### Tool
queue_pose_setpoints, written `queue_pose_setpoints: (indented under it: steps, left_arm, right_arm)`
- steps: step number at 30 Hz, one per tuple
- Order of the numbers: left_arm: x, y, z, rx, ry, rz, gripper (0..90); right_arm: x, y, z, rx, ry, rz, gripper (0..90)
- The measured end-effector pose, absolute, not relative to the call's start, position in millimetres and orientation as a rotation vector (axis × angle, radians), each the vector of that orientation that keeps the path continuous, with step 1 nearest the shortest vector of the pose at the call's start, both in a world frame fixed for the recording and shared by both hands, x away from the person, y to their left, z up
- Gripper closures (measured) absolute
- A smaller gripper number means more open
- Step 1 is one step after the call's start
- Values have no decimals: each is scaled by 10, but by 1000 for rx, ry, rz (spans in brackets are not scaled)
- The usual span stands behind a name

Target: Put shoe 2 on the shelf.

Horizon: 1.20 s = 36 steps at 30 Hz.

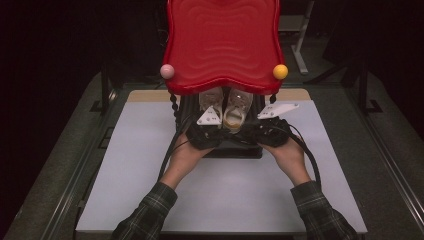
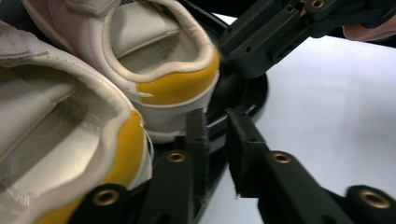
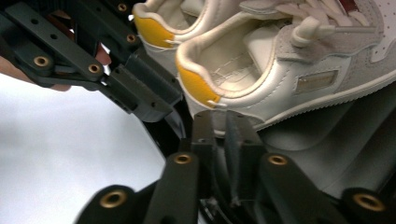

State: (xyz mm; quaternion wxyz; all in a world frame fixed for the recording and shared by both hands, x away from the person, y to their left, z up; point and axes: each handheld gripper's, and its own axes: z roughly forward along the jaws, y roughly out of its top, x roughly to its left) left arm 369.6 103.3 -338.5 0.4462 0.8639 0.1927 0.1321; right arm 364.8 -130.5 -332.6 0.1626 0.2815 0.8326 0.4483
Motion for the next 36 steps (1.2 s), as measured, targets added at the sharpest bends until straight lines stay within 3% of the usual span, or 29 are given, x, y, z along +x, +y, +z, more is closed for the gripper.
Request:
queue_pose_setpoints:
  steps: [9, 17, 24, 36]
  left_arm:
    - [3505, 1195, -3247, 2129, 483, 269, 480]
    - [3300, 1440, -3213, 2163, 508, 276, 311]
    - [3167, 1714, -3316, 2170, 567, 292, 257]
    - [2983, 2199, -3629, 2185, 690, 309, 243]
  right_arm:
    - [3483, -1400, -3290, 807, 2374, 1300, 521]
    - [3299, -1537, -3330, 831, 2390, 1280, 371]
    - [3180, -1694, -3420, 870, 2404, 1254, 336]
    - [3062, -2071, -3666, 987, 2396, 1219, 321]
